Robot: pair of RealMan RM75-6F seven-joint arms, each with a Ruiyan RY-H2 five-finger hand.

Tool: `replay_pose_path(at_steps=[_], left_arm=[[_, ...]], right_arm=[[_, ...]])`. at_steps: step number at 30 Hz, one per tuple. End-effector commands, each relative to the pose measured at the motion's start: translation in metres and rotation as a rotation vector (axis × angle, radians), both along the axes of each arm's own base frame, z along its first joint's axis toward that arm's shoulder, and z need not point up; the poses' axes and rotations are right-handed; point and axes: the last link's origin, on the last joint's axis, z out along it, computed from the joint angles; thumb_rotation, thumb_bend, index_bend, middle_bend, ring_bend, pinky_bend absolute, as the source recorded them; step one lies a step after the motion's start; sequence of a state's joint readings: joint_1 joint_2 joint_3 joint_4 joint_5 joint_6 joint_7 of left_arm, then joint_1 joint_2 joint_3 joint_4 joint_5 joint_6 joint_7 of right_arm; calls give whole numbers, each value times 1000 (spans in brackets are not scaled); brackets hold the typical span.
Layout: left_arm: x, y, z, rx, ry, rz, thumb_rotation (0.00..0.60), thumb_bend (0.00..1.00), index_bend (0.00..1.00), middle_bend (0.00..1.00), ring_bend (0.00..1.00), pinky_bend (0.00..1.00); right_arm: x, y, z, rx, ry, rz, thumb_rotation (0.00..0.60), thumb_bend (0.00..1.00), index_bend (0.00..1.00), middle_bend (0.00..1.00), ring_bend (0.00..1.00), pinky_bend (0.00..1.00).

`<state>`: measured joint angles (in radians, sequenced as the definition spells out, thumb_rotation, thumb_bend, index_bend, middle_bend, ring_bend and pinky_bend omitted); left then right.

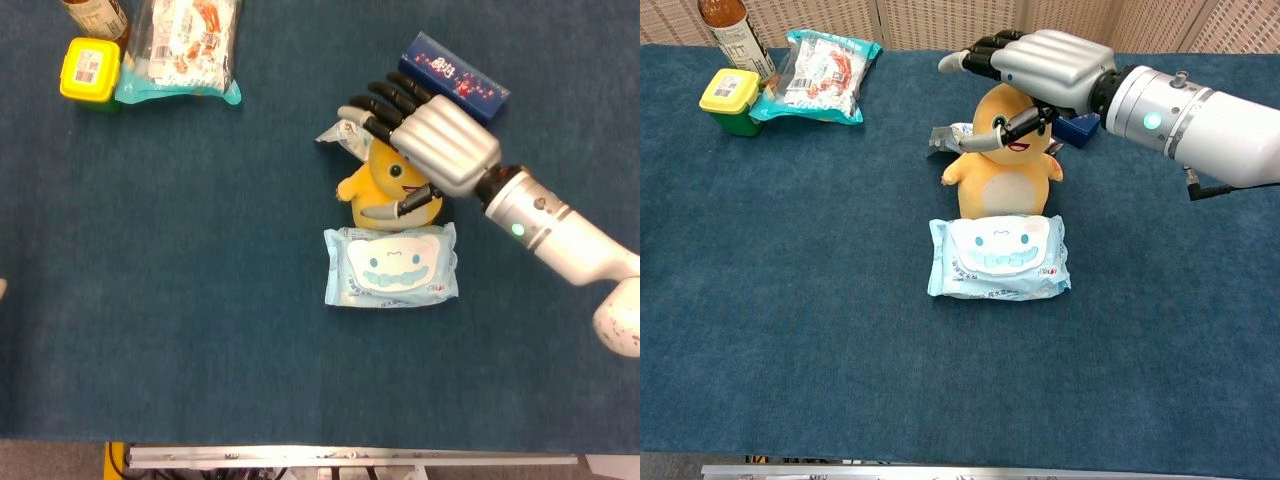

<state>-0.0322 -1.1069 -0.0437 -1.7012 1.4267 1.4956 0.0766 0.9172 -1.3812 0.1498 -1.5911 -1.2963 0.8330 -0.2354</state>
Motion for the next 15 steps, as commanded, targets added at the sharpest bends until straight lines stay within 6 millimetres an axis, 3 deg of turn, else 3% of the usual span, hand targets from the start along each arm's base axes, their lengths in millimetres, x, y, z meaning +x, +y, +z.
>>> replay_pose_path(at_steps=[1,15], left_arm=[[0,0,0,1,-1,2,600,157,102,134,130,149],[-2,0,1,-1,1,8,600,157,102,128,130,149]], right_arm=[[-1,1,-4,13,8,-1,105,0,103,105,0,0],[-8,-9,-16,19,39,-38,110,0,103,105,0,0]])
